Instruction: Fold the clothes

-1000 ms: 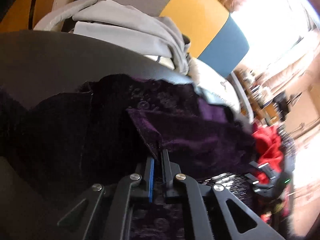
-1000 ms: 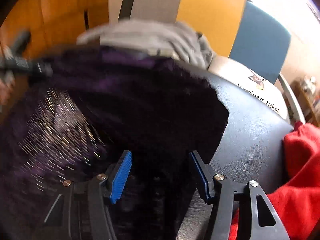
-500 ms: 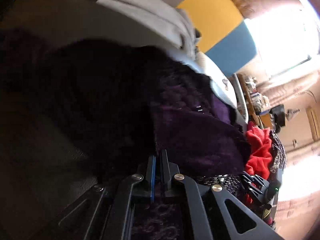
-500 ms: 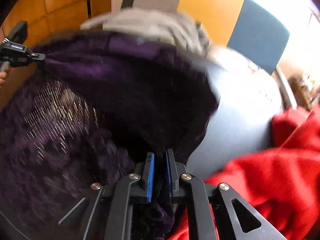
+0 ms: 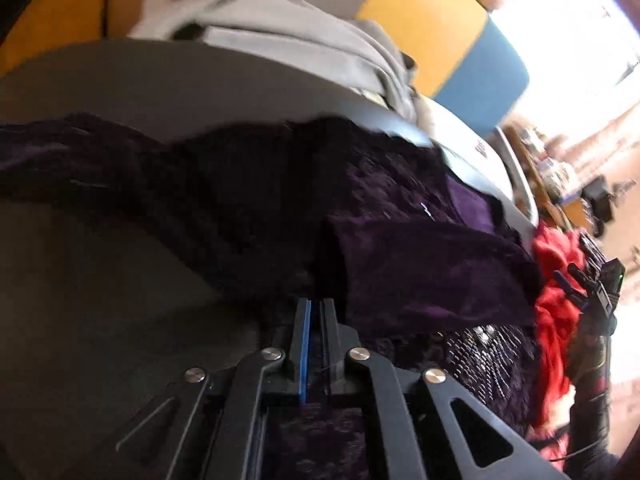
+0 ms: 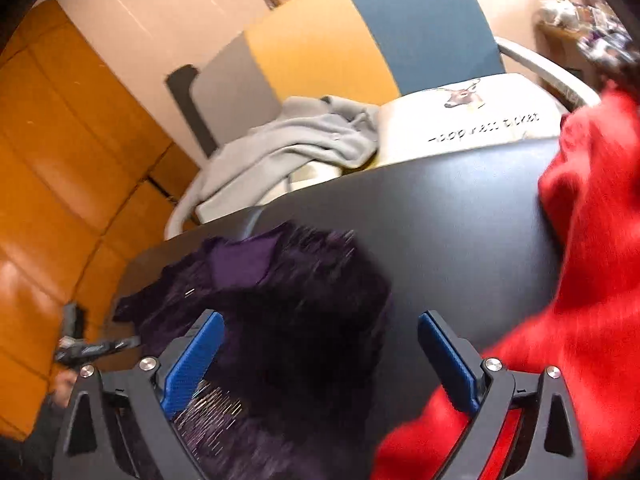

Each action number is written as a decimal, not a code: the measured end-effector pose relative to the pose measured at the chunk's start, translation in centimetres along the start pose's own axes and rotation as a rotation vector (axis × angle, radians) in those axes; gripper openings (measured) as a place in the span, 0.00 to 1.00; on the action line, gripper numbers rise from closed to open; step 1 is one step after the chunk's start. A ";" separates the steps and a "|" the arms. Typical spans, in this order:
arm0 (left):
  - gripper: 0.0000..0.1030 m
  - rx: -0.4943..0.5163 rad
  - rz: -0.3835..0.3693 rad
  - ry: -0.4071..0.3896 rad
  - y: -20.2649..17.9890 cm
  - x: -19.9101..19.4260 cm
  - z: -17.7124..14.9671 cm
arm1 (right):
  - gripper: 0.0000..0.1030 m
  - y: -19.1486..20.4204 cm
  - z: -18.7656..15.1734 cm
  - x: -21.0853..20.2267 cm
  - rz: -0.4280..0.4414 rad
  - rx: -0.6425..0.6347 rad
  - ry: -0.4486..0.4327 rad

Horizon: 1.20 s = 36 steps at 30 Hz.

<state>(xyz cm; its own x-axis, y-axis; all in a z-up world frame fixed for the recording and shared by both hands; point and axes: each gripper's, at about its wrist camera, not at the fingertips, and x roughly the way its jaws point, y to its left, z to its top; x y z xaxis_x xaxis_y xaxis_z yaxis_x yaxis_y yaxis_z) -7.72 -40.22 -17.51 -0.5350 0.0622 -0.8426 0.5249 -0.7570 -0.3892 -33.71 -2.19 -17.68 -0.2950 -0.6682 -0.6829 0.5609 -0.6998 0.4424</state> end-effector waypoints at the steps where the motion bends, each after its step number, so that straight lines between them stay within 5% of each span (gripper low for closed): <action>1: 0.09 0.022 -0.009 -0.019 -0.6 -0.4 0.0 | 0.81 -0.3 0.5 0.7 -0.033 -0.008 0.015; 3: 0.13 0.093 -0.048 -0.046 -3.1 -0.6 0.1 | 0.48 -0.1 2.0 2.8 -0.092 -0.044 0.068; 10: 0.15 0.366 -0.259 0.036 -15.7 5.8 -1.2 | 0.43 3.7 3.0 8.9 -0.212 -0.360 0.275; 13: 0.17 0.444 -0.317 0.096 -19.9 9.2 -2.0 | 0.12 4.2 2.2 10.3 -0.348 -0.508 0.320; 16: 0.13 0.469 -0.285 0.182 -21.8 12.5 -2.7 | 0.12 1.4 3.7 9.1 -0.374 -0.396 0.236; 20: 0.11 0.455 -0.299 0.162 -22.2 12.3 -2.2 | 0.12 -5.0 5.0 7.9 -0.386 -0.176 0.180; 23: 0.10 0.444 -0.310 0.146 -22.5 12.2 -1.7 | 0.14 -8.0 4.8 6.2 -0.268 -0.014 0.130; 29: 0.16 0.422 -0.331 0.115 -23.1 11.9 -0.9 | 0.15 -4.0 1.2 4.4 -0.150 -0.117 0.142; 31: 0.17 0.430 -0.336 0.094 -23.8 11.8 -0.2 | 0.25 -2.7 0.0 3.8 -0.110 -0.151 0.145; 33: 0.23 0.486 -0.348 0.047 -25.9 11.7 1.5 | 0.47 -1.4 -1.2 3.2 -0.071 -0.185 0.149; 36: 0.27 0.615 -0.396 0.035 -29.9 12.7 3.3 | 0.47 0.4 -3.3 2.4 -0.012 -0.228 0.149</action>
<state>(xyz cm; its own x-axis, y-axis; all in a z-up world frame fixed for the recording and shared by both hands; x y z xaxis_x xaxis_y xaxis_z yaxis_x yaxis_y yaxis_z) -32.41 -18.98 -15.35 -0.5806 0.4196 -0.6977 -0.1757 -0.9013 -0.3959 -31.69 -3.24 -21.06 -0.1949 -0.6043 -0.7726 0.7229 -0.6208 0.3032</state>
